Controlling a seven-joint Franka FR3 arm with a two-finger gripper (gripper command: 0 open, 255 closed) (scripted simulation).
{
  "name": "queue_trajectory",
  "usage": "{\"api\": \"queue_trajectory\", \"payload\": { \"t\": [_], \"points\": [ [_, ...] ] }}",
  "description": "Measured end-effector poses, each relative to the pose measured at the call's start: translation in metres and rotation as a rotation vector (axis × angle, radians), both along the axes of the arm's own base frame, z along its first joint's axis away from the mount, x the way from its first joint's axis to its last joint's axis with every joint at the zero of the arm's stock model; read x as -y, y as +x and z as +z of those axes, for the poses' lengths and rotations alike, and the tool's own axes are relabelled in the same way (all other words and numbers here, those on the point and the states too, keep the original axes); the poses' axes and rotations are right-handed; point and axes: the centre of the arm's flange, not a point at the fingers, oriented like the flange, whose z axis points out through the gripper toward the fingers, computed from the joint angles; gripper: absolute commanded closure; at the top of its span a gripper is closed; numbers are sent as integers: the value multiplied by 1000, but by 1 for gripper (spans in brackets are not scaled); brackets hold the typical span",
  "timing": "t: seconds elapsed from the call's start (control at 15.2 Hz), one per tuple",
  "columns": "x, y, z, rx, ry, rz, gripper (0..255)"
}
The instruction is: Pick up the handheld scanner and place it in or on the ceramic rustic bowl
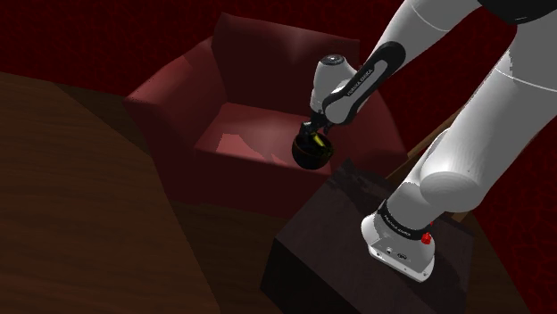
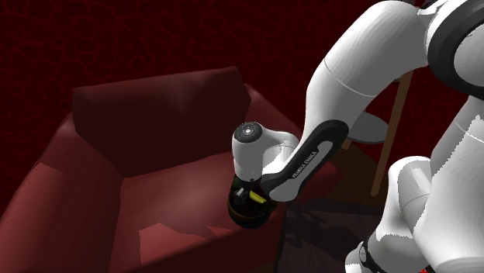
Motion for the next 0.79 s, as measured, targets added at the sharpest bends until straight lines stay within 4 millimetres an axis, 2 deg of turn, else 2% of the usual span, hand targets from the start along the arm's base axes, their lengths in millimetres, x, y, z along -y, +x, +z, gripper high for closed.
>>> {"api": "queue_trajectory", "payload": {
  "t": [0.13, 0.4, 0.79],
  "points": [
    [-1, 0, 6, 0, 0, 0, 0],
    [-9, 1, 43, 1, 0, 0, 0],
    [-10, 0, 49, 0, 0, 0, 0]
  ]
}}
